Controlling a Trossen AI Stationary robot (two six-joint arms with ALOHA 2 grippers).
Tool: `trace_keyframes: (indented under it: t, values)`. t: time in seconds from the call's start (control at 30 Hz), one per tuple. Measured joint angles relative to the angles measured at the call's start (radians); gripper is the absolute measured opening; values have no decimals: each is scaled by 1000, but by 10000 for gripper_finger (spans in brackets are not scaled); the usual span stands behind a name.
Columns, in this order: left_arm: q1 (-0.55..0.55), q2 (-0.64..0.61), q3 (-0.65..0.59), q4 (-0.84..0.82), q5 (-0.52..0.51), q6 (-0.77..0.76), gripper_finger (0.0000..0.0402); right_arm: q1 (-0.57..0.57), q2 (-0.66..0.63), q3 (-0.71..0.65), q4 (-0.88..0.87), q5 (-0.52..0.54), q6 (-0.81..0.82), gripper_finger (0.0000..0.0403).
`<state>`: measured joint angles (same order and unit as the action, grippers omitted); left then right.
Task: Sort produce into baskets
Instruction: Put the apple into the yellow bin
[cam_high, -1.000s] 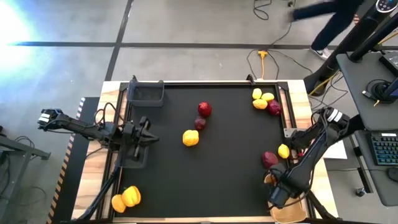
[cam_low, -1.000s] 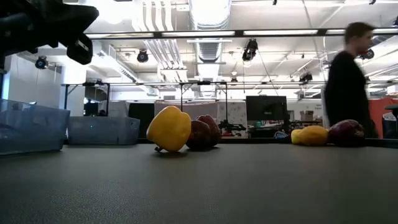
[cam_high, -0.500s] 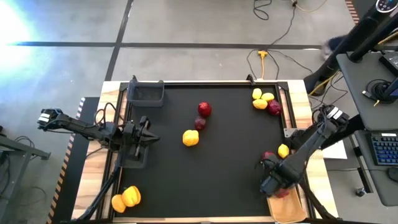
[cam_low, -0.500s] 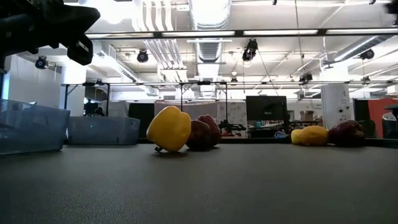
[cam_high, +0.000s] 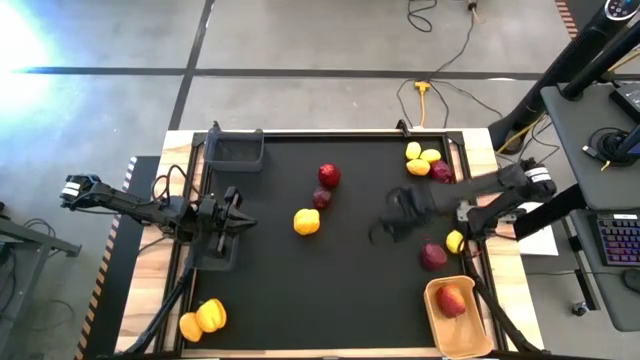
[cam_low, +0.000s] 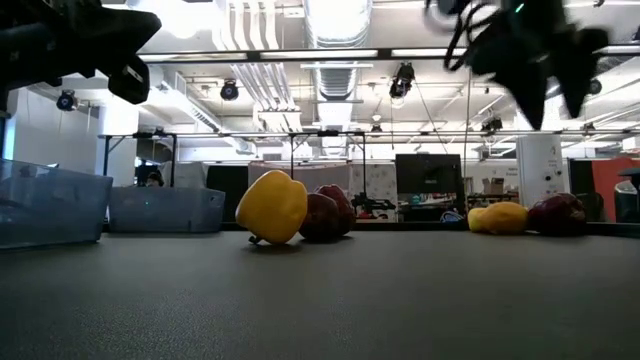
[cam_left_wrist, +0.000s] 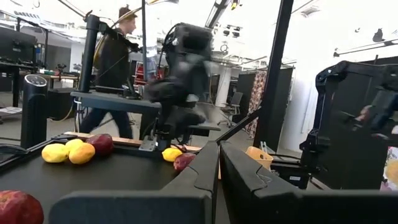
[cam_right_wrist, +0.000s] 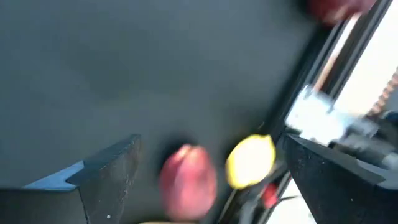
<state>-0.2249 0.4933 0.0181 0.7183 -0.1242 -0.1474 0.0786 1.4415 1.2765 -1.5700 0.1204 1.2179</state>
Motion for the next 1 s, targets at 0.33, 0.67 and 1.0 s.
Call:
trace_keyframes:
  t: [0.33,0.67,1.0]
  values:
    - [0,3,0,-3,0,18,0,-510,25,-42,31,171,-447,382]
    - [0,34,1,19,-87,108,0,-765,103,-136,149,263,-636,382]
    - [0,40,1,119,-147,178,0,-907,265,-182,213,271,-741,382]
